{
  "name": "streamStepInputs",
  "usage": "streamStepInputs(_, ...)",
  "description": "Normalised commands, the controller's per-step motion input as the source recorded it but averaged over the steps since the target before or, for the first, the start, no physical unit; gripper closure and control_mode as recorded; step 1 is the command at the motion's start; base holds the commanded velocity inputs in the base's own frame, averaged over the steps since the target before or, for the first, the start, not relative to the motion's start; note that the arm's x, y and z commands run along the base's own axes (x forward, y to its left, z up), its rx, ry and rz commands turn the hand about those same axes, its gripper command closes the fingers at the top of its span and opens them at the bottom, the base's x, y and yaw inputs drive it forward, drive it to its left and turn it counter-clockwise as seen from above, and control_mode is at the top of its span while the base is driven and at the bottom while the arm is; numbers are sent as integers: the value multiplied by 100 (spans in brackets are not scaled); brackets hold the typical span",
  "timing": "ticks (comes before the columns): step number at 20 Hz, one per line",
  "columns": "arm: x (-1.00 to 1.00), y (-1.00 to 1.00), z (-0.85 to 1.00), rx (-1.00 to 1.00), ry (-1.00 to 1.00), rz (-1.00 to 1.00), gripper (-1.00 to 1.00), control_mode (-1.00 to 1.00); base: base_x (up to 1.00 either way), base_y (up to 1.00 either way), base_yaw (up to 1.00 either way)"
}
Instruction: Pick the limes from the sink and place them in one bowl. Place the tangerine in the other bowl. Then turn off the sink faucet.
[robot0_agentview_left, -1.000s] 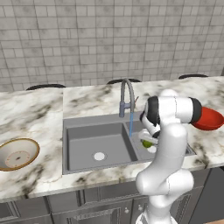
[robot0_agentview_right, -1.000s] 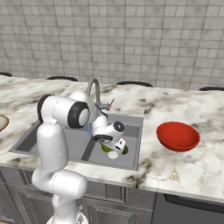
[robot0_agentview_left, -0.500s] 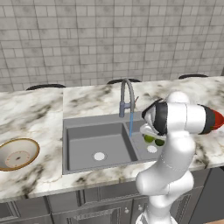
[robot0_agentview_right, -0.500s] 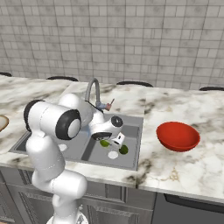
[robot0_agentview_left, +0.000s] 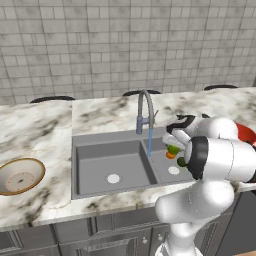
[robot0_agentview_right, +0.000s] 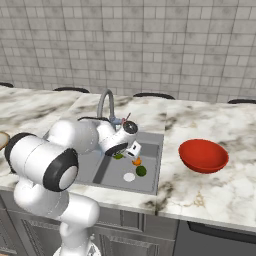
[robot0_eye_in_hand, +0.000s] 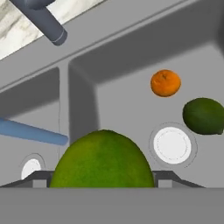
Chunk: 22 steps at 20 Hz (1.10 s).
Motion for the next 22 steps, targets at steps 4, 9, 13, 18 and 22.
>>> streamStepInputs(4, -40, -7, 54, 0, 0, -13, 100, -100, 0, 0, 0)
streamStepInputs(9, -18, -3, 56, 0, 0, -25, 100, -100, 0, 0, 0)
streamStepInputs(13, -9, -9, 52, 0, 2, -28, 100, -100, 0, 0, 0)
streamStepInputs(18, -13, -28, 21, 0, 0, -24, 100, -100, 0, 0, 0)
streamStepInputs(22, -6, -46, 0, 0, 0, -18, 100, -100, 0, 0, 0)
